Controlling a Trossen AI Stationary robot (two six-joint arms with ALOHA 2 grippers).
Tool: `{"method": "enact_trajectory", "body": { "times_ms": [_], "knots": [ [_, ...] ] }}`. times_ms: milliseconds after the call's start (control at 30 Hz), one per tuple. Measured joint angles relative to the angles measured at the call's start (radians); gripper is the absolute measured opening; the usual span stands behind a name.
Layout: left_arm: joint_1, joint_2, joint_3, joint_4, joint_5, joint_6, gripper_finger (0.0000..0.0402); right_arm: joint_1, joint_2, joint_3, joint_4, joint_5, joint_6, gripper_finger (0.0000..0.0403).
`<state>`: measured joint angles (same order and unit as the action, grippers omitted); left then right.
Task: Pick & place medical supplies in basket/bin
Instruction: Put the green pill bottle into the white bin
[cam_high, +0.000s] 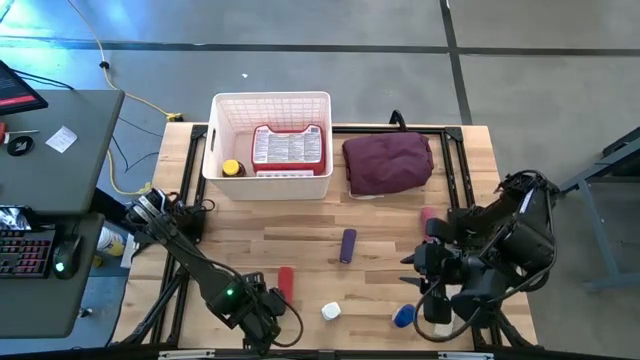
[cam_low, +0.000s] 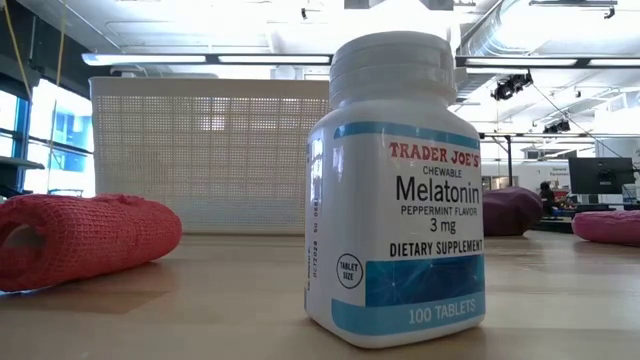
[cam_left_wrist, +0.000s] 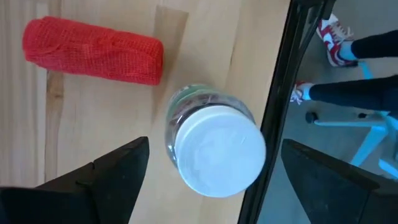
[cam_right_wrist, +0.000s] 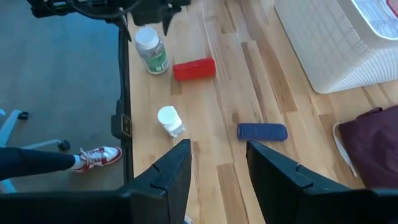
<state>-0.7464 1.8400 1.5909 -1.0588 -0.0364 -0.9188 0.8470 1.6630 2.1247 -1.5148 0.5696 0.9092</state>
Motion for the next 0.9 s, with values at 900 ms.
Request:
{"method": "enact_trajectory", "body": {
  "times_ms": [900],
  "knots": [
    [0.001,0.057,0.000,0.011,0.024,-0.003,0.0328,0.008,-0.001,-0.001,0.008,0.004,0.007,0.0140]
  ]
}}
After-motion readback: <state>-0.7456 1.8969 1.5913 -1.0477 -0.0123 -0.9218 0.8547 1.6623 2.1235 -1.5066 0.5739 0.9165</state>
